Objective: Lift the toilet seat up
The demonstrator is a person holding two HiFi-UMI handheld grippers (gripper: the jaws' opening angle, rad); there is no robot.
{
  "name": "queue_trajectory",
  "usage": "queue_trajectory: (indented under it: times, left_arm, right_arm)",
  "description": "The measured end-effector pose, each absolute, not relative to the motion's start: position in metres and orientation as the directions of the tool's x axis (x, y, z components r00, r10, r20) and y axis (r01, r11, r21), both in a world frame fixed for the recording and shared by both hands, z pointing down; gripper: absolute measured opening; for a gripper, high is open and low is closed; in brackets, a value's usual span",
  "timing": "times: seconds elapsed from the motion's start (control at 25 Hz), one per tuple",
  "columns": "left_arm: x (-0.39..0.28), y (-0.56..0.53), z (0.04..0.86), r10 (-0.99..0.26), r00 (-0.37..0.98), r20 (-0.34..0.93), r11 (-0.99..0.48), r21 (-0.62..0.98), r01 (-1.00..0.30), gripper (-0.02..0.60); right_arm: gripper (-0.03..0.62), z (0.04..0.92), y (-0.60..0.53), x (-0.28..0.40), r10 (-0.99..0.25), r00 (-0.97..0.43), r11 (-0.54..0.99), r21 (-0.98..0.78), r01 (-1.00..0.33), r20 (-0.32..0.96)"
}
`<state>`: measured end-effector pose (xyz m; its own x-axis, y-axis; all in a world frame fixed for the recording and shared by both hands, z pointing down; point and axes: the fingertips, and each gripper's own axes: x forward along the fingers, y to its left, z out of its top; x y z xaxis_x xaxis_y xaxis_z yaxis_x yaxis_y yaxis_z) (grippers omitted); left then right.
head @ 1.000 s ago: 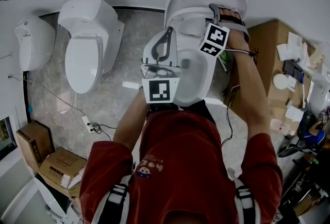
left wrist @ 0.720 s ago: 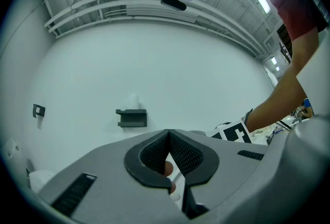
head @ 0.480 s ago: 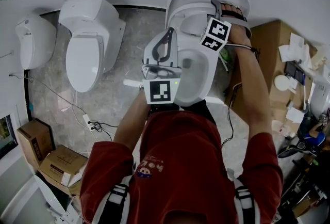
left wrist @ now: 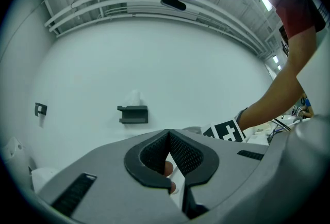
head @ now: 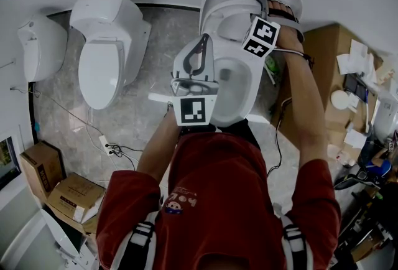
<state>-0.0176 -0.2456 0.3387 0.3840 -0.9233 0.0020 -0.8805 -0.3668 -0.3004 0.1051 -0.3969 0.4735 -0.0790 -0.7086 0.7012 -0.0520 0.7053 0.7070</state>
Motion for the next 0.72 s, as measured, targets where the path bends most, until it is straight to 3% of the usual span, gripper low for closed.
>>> queue_trajectory:
  times: [0.72]
  left_arm:
    - [-0.03, -0.231, 0.334, -0.933, 0.361, -0.008, -0.341, -0.308, -0.888, 0.008]
  right_arm:
    - [0.234, 0.476, -0.391, 0.107, -0.721, -0.041, 0.693, 0.721, -0.01, 0.692]
